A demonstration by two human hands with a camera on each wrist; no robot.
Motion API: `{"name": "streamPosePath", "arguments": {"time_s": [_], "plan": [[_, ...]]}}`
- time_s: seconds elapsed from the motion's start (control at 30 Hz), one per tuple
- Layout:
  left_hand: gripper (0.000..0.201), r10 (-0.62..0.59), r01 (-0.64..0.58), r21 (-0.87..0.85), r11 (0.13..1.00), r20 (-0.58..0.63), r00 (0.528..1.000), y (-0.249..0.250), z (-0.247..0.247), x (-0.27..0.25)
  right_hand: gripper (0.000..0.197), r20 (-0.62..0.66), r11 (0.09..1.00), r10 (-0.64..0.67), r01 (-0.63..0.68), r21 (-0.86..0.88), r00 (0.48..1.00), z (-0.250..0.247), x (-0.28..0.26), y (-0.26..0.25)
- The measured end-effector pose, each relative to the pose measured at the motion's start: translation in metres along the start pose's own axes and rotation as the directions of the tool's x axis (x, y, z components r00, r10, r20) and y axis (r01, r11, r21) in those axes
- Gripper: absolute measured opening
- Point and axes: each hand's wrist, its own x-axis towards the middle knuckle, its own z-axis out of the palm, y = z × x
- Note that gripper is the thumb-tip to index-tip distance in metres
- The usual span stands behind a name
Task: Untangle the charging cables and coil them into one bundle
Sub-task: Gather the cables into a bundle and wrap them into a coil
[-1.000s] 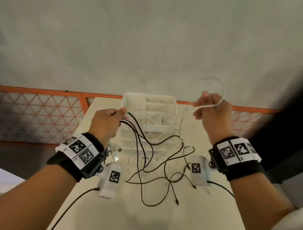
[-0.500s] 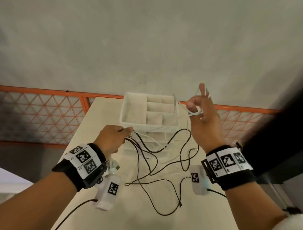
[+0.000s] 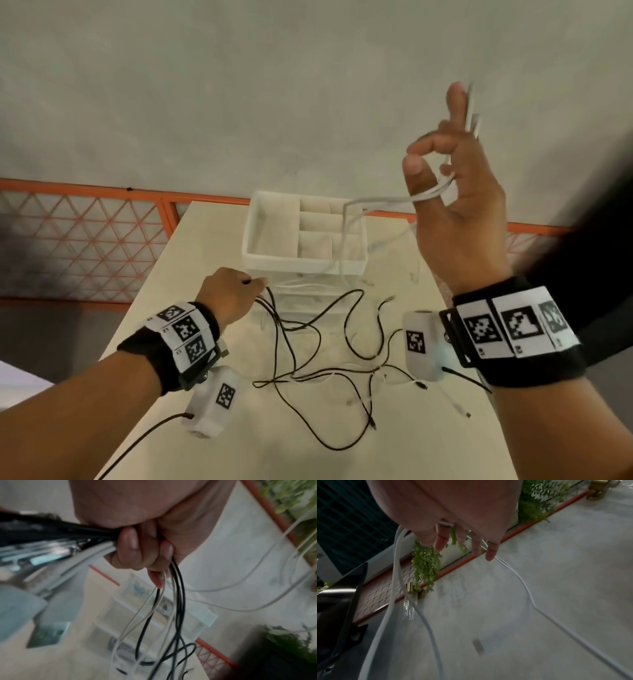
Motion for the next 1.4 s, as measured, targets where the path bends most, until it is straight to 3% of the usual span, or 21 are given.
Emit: {"name": "streamPosePath", "arguments": {"time_s": [0.07,0.13,0.2,0.3,0.33,0.43,0.5,0.57,0.6,0.67,0.77,0.83,0.93,1.0,1.07,1.17,1.23,1.3,1.4], "plan": [[0.042,-0.054,0.064,-0.208,0.976,0.052,0.997,-0.003,0.0,-0.001,0.008,0.019,0.998,0.043,-0.042,-0.048,0.999,0.0,-0.004,0.01],[0.033,-0.037,0.081,-0.458,0.885,0.104,0.994,0.002,-0.006,-0.004,0.005,0.081,0.963,0.212,-0.194,-0.187,0.974,0.004,-0.024,0.039],[0.029,0.012,0.072,-0.628,0.774,0.129,0.992,0.011,-0.019,-0.009,0.004,0.177,0.863,0.46,-0.391,-0.32,0.87,0.007,-0.051,0.073],[0.025,0.115,0.05,-0.789,0.612,0.151,0.982,0.031,-0.042,-0.016,0.023,0.286,0.708,0.68,-0.501,-0.498,0.675,0.006,-0.088,0.105],[0.025,0.134,0.052,-0.833,0.551,0.149,0.98,0.037,-0.05,-0.018,0.034,0.295,0.68,0.71,-0.514,-0.523,0.639,0.006,-0.096,0.109],[0.024,0.167,0.041,-0.919,0.393,0.116,0.979,0.053,-0.069,-0.025,0.062,0.286,0.644,0.74,-0.52,-0.56,0.608,0.004,-0.11,0.114],[0.03,0.179,0.021,-0.927,0.375,0.095,0.979,0.061,-0.075,-0.028,0.07,0.299,0.555,0.814,-0.516,-0.652,0.498,0.003,-0.111,0.114],[0.037,0.198,-0.014,-0.898,0.44,0.082,0.977,0.065,-0.076,-0.03,0.077,0.325,0.465,0.87,-0.398,-0.791,0.371,0.006,-0.106,0.107],[0.041,0.211,-0.032,-0.877,0.48,0.08,0.974,0.066,-0.074,-0.03,0.081,0.327,0.459,0.869,-0.361,-0.812,0.371,0.008,-0.101,0.1],[0.039,0.239,-0.06,-0.844,0.533,0.082,0.968,0.065,-0.069,-0.03,0.083,0.348,0.545,0.816,-0.414,-0.729,0.462,0.013,-0.081,0.08],[0.036,0.264,-0.081,-0.801,0.594,0.099,0.959,0.067,-0.06,-0.031,0.08,0.496,0.811,0.582,-0.503,-0.297,0.645,0.02,-0.048,0.032],[0.035,0.282,-0.092,-0.771,0.63,0.117,0.952,0.073,-0.055,-0.034,0.09,0.584,0.888,0.393,-0.458,-0.041,0.71,0.031,-0.035,-0.008],[0.033,0.346,-0.141,-0.71,0.69,0.152,0.926,0.083,-0.056,-0.041,0.088,0.557,0.96,0.256,-0.278,-0.047,0.79,0.063,-0.04,-0.031],[0.033,0.384,-0.172,-0.718,0.675,0.143,0.912,0.086,-0.066,-0.044,0.055,0.455,0.962,0.272,-0.255,-0.1,0.848,0.081,-0.051,-0.015],[0.034,0.373,-0.182,-0.774,0.607,0.075,0.925,0.085,-0.081,-0.044,0.015,0.414,0.911,0.41,-0.343,-0.229,0.812,0.087,-0.063,0.017],[0.043,0.309,-0.197,-0.843,0.501,-0.039,0.95,0.074,-0.102,-0.034,0.019,0.444,0.762,0.634,-0.414,-0.498,0.633,0.078,-0.084,0.065],[0.033,0.272,-0.187,-0.873,0.449,-0.066,0.96,0.064,-0.11,-0.028,0.018,0.414,0.664,0.742,-0.499,-0.556,0.527,0.068,-0.095,0.088],[0.03,0.251,-0.18,-0.879,0.441,-0.072,0.965,0.057,-0.111,-0.023,0.023,0.351,0.59,0.804,-0.564,-0.578,0.481,0.06,-0.102,0.106],[0.034,0.213,-0.187,-0.893,0.409,-0.106,0.971,0.054,-0.1,-0.02,0.013,0.243,0.501,0.859,-0.646,-0.576,0.45,0.054,-0.106,0.124]]}}
